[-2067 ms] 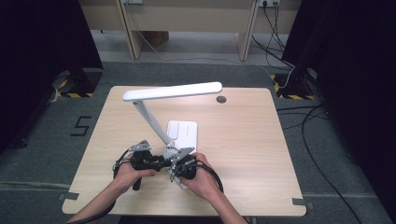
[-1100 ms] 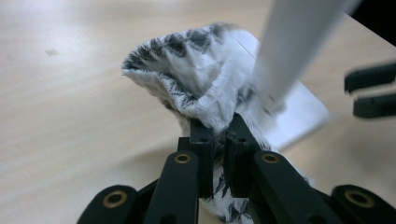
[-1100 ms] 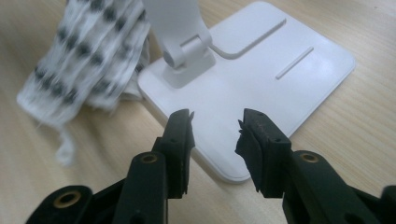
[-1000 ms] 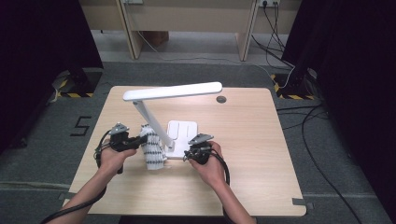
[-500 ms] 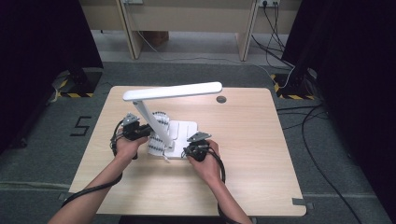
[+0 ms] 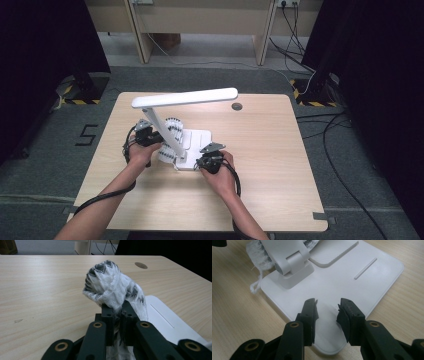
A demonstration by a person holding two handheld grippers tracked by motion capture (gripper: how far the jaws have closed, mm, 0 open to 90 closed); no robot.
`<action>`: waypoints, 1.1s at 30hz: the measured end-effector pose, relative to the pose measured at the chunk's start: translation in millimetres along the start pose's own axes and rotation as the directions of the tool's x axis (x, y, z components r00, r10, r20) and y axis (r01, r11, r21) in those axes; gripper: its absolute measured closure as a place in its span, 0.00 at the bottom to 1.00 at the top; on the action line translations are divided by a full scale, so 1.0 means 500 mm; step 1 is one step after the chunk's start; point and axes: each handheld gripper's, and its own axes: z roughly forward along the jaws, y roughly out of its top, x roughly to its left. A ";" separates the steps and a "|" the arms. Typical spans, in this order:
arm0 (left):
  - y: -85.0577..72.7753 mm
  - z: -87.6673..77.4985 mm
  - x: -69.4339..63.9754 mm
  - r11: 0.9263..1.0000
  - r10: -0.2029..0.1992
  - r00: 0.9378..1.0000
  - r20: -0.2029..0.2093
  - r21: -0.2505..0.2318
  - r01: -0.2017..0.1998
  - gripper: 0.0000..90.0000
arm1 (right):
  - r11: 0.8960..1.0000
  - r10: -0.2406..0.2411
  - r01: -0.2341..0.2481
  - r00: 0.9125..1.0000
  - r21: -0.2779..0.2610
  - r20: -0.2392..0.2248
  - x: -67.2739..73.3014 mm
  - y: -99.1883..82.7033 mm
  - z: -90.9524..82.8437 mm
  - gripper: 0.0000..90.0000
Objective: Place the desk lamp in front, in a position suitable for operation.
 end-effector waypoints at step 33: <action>-0.026 -0.004 -0.054 0.984 0.103 0.994 0.046 0.140 -0.108 0.92 | 0.999 0.033 -0.034 0.999 -0.021 -0.022 -0.003 -0.005 0.003 0.82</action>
